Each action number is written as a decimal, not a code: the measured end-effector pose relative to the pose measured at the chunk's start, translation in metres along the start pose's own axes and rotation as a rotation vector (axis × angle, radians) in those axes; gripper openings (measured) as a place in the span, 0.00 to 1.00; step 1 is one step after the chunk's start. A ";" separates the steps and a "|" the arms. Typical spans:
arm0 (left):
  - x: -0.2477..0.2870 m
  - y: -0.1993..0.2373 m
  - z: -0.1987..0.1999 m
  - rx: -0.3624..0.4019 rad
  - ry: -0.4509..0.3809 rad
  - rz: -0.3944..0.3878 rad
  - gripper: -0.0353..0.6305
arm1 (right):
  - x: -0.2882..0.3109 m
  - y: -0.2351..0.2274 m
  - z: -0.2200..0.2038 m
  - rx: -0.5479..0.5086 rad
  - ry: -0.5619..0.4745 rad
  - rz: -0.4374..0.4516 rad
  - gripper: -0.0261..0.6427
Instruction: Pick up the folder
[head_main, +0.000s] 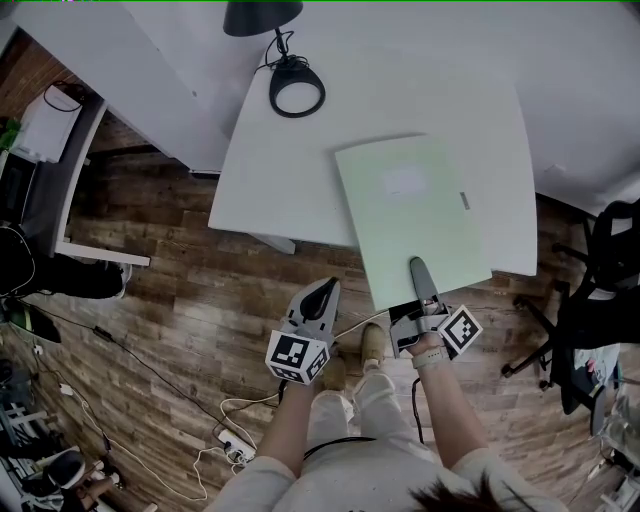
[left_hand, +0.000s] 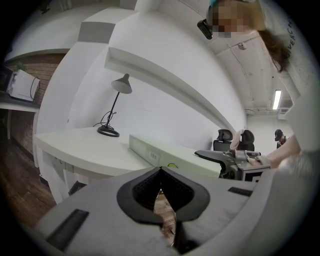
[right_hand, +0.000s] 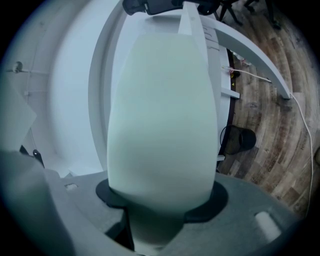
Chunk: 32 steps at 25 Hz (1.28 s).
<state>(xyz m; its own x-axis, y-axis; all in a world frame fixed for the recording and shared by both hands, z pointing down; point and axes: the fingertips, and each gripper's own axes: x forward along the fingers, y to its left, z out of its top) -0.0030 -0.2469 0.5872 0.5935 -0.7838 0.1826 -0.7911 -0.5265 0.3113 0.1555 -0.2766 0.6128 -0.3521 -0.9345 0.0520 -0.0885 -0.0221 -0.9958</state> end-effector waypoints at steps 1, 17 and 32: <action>-0.001 0.000 0.001 0.002 -0.002 0.000 0.05 | 0.000 0.000 0.000 0.000 -0.001 -0.003 0.43; -0.021 -0.007 0.024 0.020 -0.030 0.000 0.05 | -0.013 0.027 0.005 -0.172 0.026 -0.032 0.43; -0.029 -0.002 0.050 0.028 -0.043 0.021 0.05 | -0.015 0.069 0.012 -0.411 0.029 -0.046 0.42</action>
<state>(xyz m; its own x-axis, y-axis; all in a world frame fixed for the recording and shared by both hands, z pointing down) -0.0260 -0.2401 0.5343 0.5699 -0.8082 0.1482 -0.8077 -0.5179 0.2819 0.1663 -0.2683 0.5427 -0.3644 -0.9254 0.1041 -0.4678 0.0853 -0.8797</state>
